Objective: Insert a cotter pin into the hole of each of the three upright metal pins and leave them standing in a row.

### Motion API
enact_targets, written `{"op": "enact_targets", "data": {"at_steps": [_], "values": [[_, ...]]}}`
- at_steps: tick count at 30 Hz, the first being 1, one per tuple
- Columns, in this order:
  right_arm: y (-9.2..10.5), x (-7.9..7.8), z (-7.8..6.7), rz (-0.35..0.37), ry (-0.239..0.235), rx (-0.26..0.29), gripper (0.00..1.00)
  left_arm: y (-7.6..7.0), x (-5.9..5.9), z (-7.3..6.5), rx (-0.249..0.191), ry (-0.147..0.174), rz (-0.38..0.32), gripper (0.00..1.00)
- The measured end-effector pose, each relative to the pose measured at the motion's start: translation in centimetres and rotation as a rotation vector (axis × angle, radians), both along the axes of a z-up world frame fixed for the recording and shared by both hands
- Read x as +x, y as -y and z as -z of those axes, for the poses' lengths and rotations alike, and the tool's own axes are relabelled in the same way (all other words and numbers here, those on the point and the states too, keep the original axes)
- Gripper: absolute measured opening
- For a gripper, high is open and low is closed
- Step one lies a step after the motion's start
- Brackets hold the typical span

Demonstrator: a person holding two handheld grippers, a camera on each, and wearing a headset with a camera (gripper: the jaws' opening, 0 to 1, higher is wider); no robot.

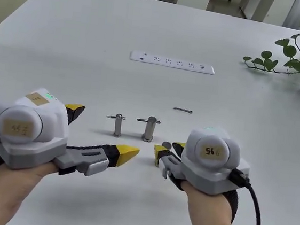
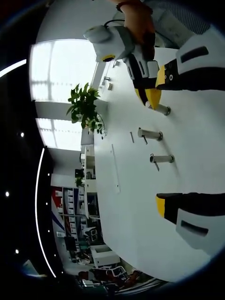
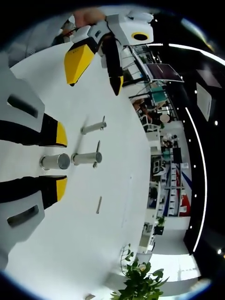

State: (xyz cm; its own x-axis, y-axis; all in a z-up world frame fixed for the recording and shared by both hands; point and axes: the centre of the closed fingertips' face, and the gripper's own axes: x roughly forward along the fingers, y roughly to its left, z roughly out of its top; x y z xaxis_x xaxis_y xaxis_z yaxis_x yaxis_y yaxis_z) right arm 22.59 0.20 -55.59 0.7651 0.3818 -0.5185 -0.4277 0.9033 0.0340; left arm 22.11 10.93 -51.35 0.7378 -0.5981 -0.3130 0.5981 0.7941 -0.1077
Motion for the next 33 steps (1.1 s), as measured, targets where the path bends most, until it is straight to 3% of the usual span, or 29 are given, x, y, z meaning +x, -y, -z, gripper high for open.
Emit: {"op": "enact_targets", "data": {"at_steps": [3,5,8,12,25,33], "values": [[-0.1,-0.1,-0.5,-0.029,-0.004,0.027,0.23,0.0,0.0,0.0,0.001,0.0,0.0,0.91],[-0.6,-0.2,-0.9,-0.063,-0.008,0.074,0.26,0.0,0.0,0.0,-0.001,0.003,0.0,0.92],[-0.2,-0.2,-1.0,-0.098,-0.004,0.054,0.28,0.0,0.0,0.0,0.001,0.004,0.001,0.93],[-0.2,-0.1,-1.3,-0.153,-0.019,0.078,0.31,0.1,-0.1,0.1,0.005,0.004,0.005,0.94],[1.4,2.5,-2.8,-0.277,-0.023,0.024,0.3,0.0,-0.2,0.2,0.013,0.005,0.007,0.94],[1.9,4.7,-2.9,-0.372,-0.038,-0.062,0.28,-0.1,-0.2,0.3,0.02,0.01,0.005,0.93]]}}
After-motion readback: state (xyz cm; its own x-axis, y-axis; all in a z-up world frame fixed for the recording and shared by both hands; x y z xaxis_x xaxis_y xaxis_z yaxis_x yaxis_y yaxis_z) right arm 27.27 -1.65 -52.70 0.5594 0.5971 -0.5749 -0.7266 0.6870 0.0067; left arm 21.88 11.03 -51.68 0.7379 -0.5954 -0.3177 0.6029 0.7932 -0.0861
